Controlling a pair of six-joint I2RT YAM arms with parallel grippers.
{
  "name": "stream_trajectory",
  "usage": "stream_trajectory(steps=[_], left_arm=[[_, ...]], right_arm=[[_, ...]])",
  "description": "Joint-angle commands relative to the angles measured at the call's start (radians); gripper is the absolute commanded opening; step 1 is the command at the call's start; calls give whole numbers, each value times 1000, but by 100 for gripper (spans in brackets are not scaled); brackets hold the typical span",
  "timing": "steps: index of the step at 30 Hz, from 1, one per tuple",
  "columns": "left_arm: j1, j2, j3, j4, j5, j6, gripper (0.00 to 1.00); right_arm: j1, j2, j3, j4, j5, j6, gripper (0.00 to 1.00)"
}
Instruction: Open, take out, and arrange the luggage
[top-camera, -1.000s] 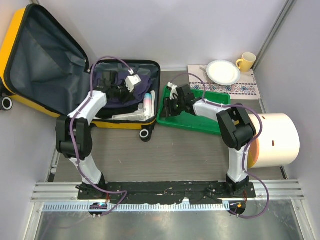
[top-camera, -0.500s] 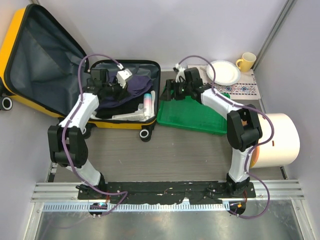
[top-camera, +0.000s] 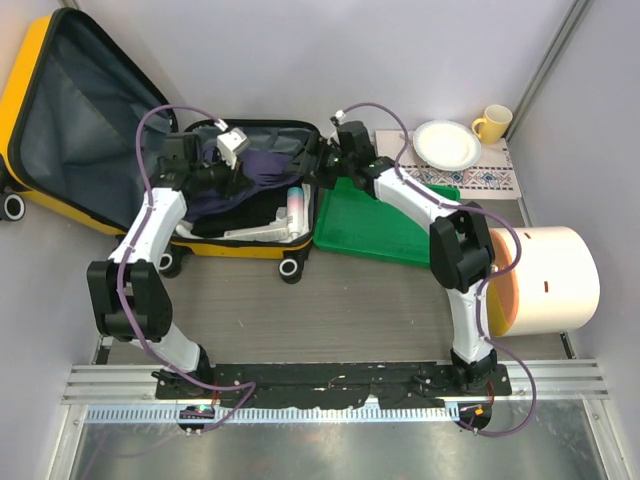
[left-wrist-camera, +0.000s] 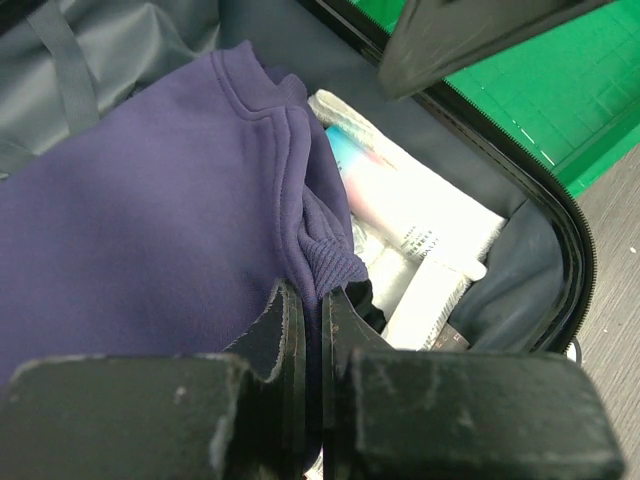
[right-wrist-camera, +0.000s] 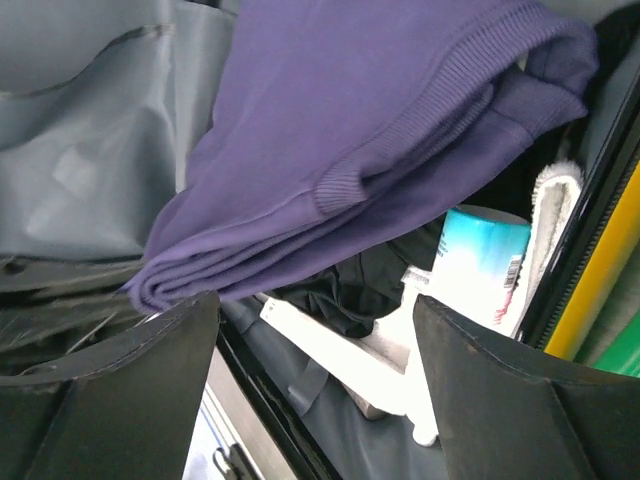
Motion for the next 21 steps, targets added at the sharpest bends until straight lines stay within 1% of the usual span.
stream_trajectory(steps=[1,8,12,14,16,17,19,20,21], left_arm=[[4,-80,-3,24,83,-16,0],[10,-100,-22,6,93,1,0],[12,-103,-20,-22,97,21,0],[10,-100,-31,-36,88,62,0],[-3,-99,-71,-2,26,61,3],[-14,-96,-84,28,-31,73,6],[-46,-89,-129,62,-58,124,7],[-78,-83,-143,85,-103,147,6],[-94,-74,-154,92,-120,173,6]], right_arm=[[26,60,80,-34,70,172,86],[51,168,188,-11,119,211,88],[51,176,189,-11,118,218,88],[49,162,164,-8,104,209,88],[44,127,128,1,98,175,88],[41,118,117,3,98,165,88],[29,87,89,-6,90,146,88],[23,81,81,-10,84,142,87],[18,75,80,-17,78,129,87]])
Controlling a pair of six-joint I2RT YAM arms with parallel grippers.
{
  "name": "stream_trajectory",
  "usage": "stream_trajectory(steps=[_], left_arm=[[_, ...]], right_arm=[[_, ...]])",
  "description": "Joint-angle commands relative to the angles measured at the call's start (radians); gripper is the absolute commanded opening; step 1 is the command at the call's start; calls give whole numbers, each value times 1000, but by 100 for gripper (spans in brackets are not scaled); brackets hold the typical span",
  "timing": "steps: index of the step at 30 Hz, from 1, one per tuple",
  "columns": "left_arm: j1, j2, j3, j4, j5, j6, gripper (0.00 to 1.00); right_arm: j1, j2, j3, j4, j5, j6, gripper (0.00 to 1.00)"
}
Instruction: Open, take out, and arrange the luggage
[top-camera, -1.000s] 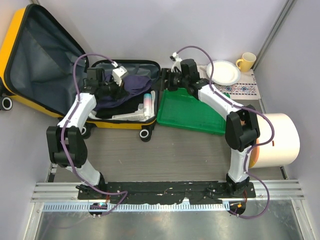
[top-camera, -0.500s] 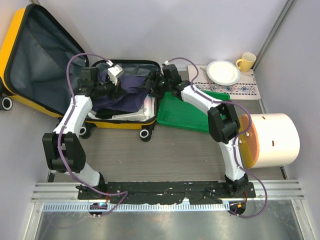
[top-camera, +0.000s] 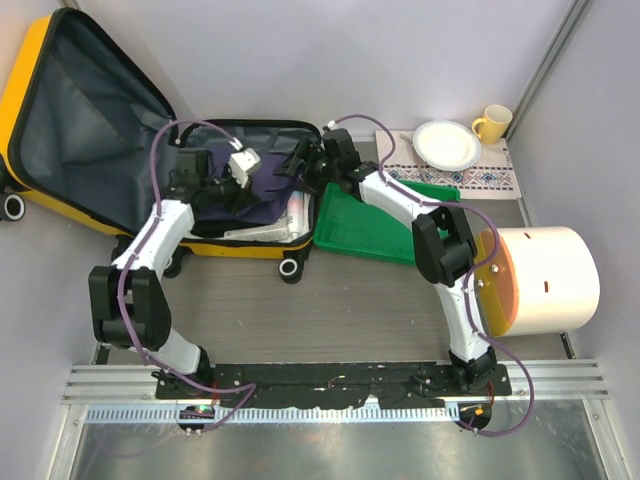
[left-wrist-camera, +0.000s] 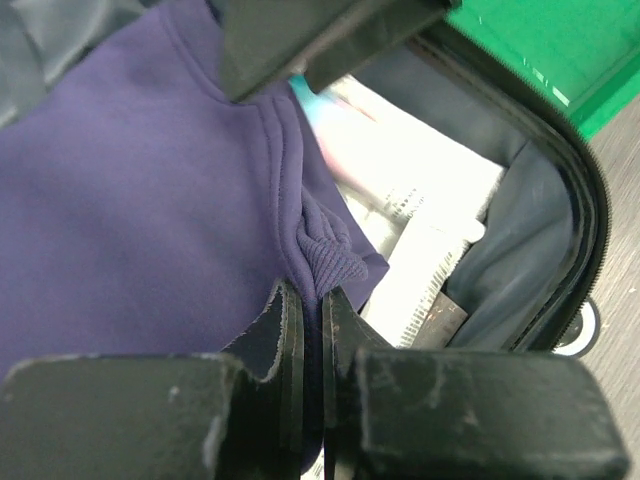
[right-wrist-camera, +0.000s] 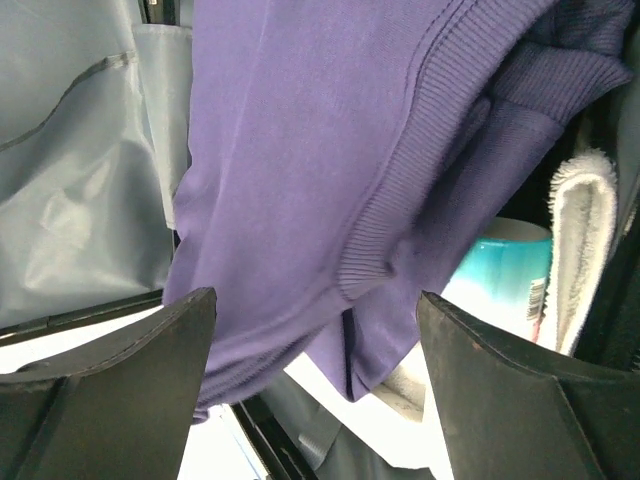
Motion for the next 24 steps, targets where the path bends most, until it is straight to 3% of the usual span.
stream_trajectory(steps=[1,4,6,7,11,17,24], left_arm=[[-87,-8,-63,79,-108,126,5],[-123,40,-78,122,-152,163,4],[-135,72,-75,124,-175,208,9],[-135,80,-71,124,-180,213,13],[-134,126,-12,-4,-182,302,45],[-135,163,55,-163,-137,459,64],[-135,196,51,-128,-226,546,63]], right_arm=[[-26,-92,-28,-29,-7,-70,87],[-40,-118,-37,-49,-22,-93,87],[-46,-130,-42,-52,-19,-102,87],[-48,-135,-45,-52,-21,-108,87],[-62,-139,-46,-50,-16,-117,87],[-83,-135,-45,-50,-25,-124,87],[-83,-130,-49,-43,-35,-119,87]])
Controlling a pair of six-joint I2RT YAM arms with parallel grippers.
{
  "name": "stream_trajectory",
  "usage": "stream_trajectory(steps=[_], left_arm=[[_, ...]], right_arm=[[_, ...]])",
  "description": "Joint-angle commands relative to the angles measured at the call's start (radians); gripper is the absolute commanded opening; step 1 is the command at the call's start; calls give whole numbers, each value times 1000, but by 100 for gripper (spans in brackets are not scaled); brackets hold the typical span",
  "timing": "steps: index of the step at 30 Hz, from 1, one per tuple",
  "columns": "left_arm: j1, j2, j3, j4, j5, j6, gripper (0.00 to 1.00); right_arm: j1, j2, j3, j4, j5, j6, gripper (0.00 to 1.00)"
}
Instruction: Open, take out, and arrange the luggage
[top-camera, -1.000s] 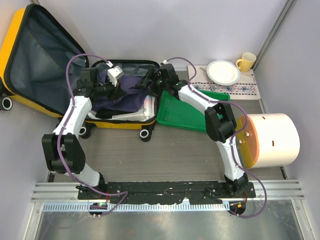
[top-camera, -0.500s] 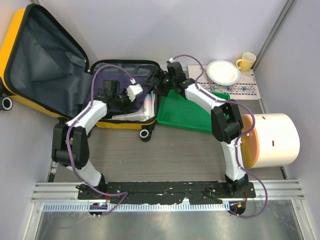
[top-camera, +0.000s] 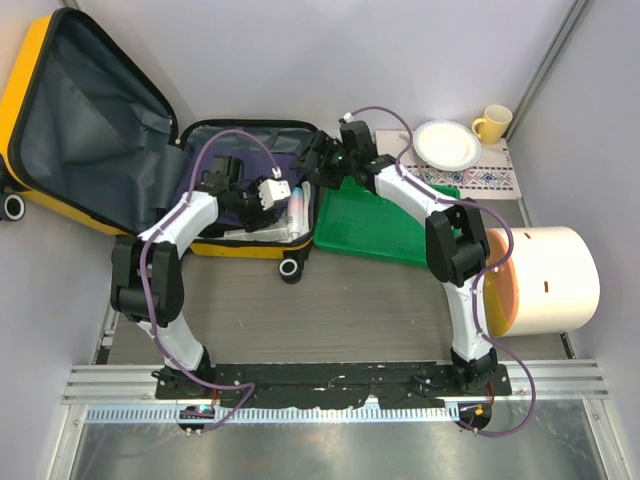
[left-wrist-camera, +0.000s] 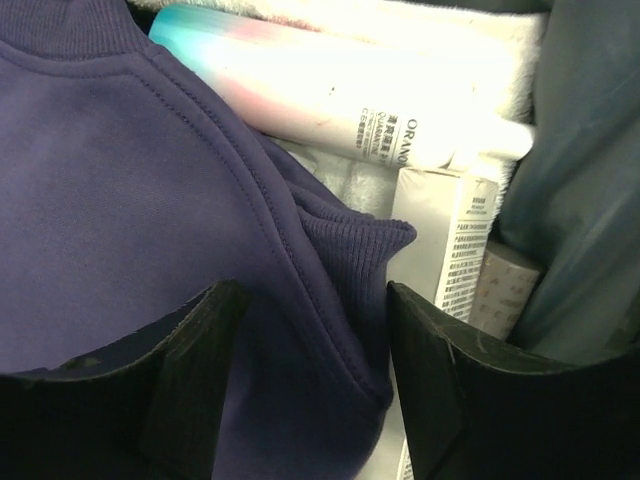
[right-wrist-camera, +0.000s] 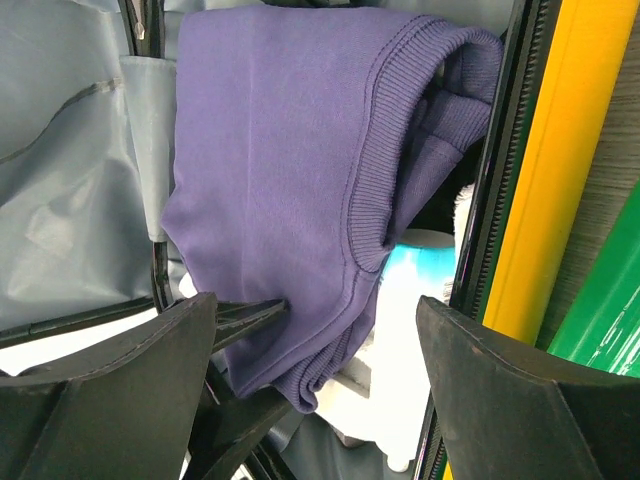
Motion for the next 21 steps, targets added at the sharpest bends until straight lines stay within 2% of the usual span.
stream_trajectory(steps=[1,4,8,10,13,21], left_arm=[[0,30,23,11,-69,109,63],[0,27,-25,130,-103,154,63],[-3,44,-43,200,-118,201,62],[-6,49,-52,229,-117,216,65],[-12,52,-66,254,-103,218,70],[-32,66,-103,295,-98,275,73]], right_arm=[[-9,-60,-3,9,-6,-21,87],[-11,-57,-8,9,-12,-16,87],[-11,-55,-19,21,-22,-9,87],[-13,-55,-20,22,-23,-10,87],[-13,-55,-20,22,-17,-12,87],[-13,-53,-19,21,-9,-21,87]])
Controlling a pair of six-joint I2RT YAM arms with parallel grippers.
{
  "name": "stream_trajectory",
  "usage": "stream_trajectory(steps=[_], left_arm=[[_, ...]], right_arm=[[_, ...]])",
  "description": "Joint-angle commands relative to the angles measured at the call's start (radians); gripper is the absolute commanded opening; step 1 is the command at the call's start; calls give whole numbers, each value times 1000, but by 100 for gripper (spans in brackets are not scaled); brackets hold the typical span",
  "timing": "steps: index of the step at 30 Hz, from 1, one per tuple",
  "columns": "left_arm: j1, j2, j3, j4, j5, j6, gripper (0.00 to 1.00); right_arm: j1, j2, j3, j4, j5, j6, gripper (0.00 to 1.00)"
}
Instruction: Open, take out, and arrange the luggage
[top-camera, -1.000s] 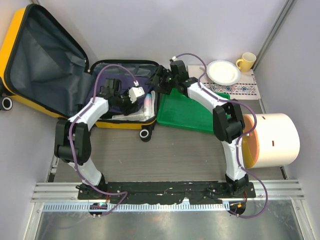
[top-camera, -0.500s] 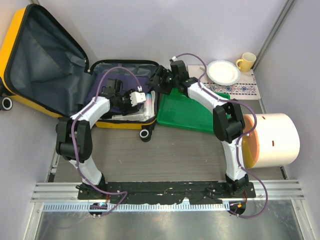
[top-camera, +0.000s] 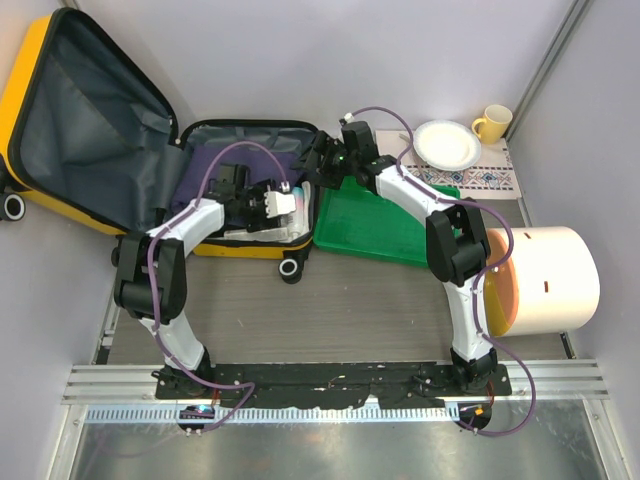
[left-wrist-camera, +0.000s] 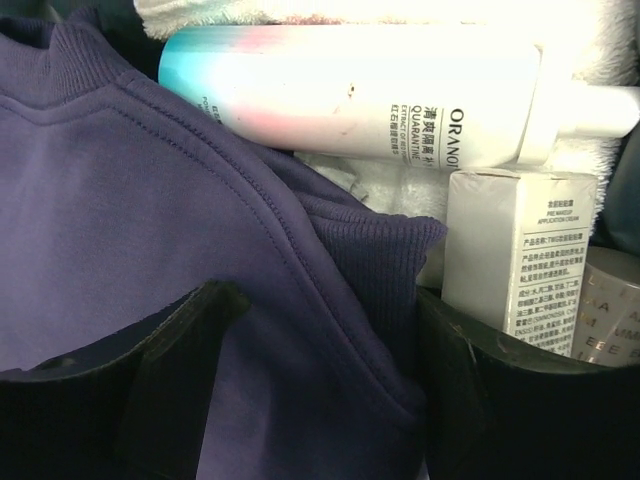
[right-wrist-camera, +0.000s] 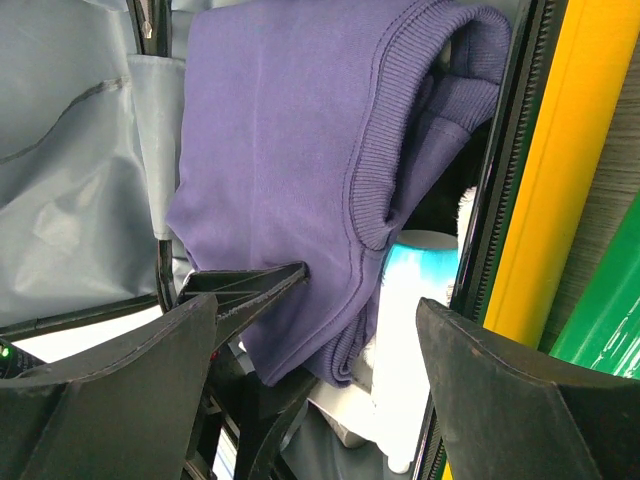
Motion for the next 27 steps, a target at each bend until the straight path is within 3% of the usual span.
stream_trajectory(steps=[1,3,5,9,11,12,13,27], left_arm=[[-8,33,-22,101,-28,74,76],[-8,38,-22,116,-35,76,77],[-8,42,-7,116,-44,68,70],[4,49,72,38,0,-24,27],[13,46,113,14,24,-86,14],[22,41,119,10,40,-108,3],[27,35,128,10,49,-128,0],[176,-43,207,24,199,-450,0]], right_arm=[[-4,-52,-4,-2,13,-22,87],[-4,-50,-4,0,13,-22,87],[-4,-49,-3,0,16,-22,87],[-4,-44,6,-2,22,-25,87],[-4,-39,11,0,30,-22,87],[-4,-38,16,0,33,-22,87],[-4,-33,19,3,36,-23,87],[36,40,109,12,49,32,87]])
